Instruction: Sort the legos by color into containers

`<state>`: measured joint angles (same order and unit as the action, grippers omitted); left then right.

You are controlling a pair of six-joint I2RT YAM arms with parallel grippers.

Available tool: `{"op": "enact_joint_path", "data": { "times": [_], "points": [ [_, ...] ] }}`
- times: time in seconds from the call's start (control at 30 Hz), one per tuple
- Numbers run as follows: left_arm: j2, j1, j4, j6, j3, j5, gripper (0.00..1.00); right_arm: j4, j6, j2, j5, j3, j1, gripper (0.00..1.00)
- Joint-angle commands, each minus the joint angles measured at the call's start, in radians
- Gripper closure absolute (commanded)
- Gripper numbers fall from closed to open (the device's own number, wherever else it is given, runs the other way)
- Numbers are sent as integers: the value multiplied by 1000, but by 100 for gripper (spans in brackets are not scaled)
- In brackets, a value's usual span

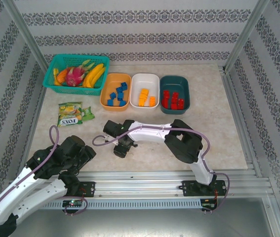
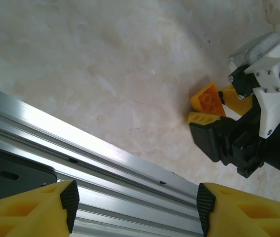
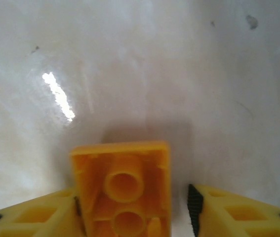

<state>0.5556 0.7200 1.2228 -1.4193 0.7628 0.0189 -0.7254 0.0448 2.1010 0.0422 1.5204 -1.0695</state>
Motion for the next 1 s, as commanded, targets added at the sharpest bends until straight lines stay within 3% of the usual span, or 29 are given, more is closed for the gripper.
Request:
{"op": "enact_joint_path", "data": {
  "times": [0.0, 0.1, 0.27, 0.57, 0.8, 0.97],
  "points": [
    [16, 13, -27, -8, -13, 0, 34, -21, -18, 34, -8, 31, -9, 54],
    [38, 13, -51, 6, -5, 1, 34, -18, -30, 18, -15, 32, -7, 63],
    [95, 13, -111, 55, 33, -11, 35, -14, -79, -68, -23, 29, 28, 68],
    [377, 5, -355, 195, 187, -17, 34, 13, -269, -229, 52, 67, 274, 70],
    [610, -145, -551, 292, 289, 169, 34, 49, -382, -160, 127, 176, 469, 70],
    [783, -278, -598, 397, 415, 287, 34, 67, -431, -42, 139, 301, 544, 70]
  ]
}}
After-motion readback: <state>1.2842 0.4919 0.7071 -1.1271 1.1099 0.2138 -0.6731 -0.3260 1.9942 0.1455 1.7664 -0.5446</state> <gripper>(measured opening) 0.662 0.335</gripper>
